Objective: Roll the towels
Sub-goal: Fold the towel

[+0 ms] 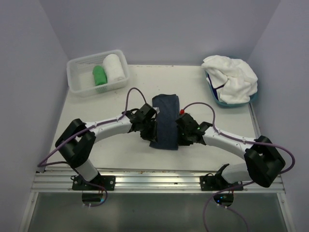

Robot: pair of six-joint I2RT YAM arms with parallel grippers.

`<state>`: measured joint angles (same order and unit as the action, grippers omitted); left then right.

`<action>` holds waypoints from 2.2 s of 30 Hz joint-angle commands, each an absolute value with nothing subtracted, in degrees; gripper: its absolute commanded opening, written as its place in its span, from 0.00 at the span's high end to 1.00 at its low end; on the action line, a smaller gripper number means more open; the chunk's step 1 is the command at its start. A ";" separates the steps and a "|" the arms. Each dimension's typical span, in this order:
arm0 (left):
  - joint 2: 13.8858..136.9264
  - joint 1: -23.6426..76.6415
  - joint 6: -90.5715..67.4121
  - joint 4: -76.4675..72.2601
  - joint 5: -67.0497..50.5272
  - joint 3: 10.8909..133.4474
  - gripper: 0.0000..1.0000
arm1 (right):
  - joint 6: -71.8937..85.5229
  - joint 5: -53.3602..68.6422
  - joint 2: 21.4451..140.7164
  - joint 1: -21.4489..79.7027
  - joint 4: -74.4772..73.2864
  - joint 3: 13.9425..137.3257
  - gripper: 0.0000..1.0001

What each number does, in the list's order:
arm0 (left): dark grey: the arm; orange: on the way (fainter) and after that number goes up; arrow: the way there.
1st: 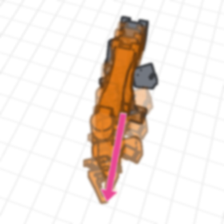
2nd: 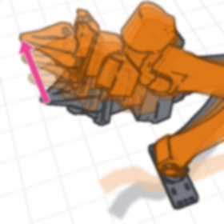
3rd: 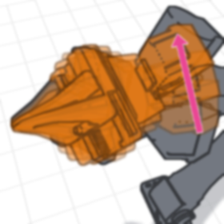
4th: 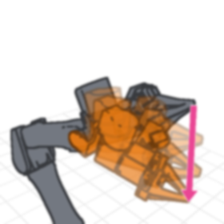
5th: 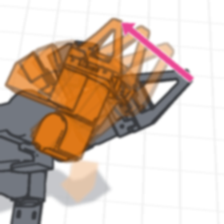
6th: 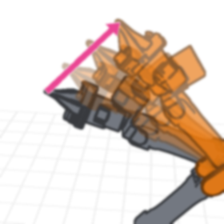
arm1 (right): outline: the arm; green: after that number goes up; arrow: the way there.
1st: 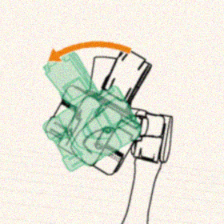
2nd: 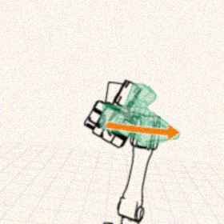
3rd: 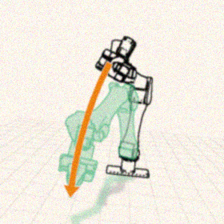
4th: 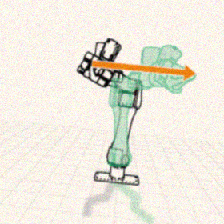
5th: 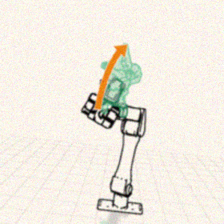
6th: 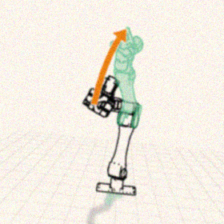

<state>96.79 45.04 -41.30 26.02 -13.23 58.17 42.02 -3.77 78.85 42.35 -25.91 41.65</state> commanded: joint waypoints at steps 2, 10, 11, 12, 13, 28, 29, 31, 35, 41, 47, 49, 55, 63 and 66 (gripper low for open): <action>90.18 45.18 -42.45 28.74 -9.06 58.10 0.80 | 42.36 -4.92 75.50 42.63 -28.12 43.16 0.85; 91.32 45.18 -43.15 25.32 -7.73 52.91 0.66 | 43.33 -3.08 74.44 42.98 -26.81 40.17 0.63; 91.58 45.18 -43.07 24.88 -7.82 52.74 0.64 | 43.50 -2.73 74.53 43.07 -26.46 39.91 0.61; 92.10 45.18 -43.07 24.53 -7.91 52.30 0.62 | 43.77 -2.38 74.71 43.07 -25.93 39.73 0.58; 92.54 45.18 -43.24 24.00 -7.82 52.12 0.60 | 43.94 -2.03 74.79 43.07 -25.58 39.55 0.56; 95.62 45.18 -43.15 21.18 -6.94 50.27 0.64 | 45.18 -0.18 77.96 43.07 -20.57 36.83 0.62; 95.89 45.18 -43.15 21.09 -6.94 50.27 0.66 | 45.18 -0.18 78.05 42.98 -20.48 36.83 0.63; 95.98 45.18 -43.24 21.09 -7.29 50.19 0.71 | 45.35 -0.18 78.31 42.98 -20.13 36.65 0.65; 95.63 45.18 -43.50 21.18 -7.47 50.27 0.83 | 45.79 -0.18 78.31 42.98 -19.60 36.47 0.72; 93.43 45.18 -45.00 22.32 -7.47 50.80 1.00 | 46.32 -0.61 76.47 42.98 -20.47 37.00 0.99; 91.14 45.00 -46.49 23.38 -6.68 52.38 1.00 | 45.62 -4.92 74.88 42.98 -23.46 40.16 1.00; 91.32 44.48 -46.58 23.64 -6.77 53.08 1.00 | 45.09 -5.71 75.41 43.07 -23.99 41.83 1.00; 91.76 41.40 -47.02 23.91 -8.00 55.28 1.00 | 42.45 -8.70 78.66 42.10 -25.75 47.62 1.00; 94.39 38.15 -45.35 25.92 -9.49 62.22 1.00 | 38.33 -7.91 83.93 38.59 -25.40 54.05 1.00; 96.67 37.18 -44.39 27.33 -9.67 66.08 1.00 | 37.36 -7.56 86.39 37.71 -25.23 56.51 1.00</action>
<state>94.67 38.28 -45.67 25.87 -8.91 61.41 39.88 -6.52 84.44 38.46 -25.28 52.97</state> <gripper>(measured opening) 0.016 0.011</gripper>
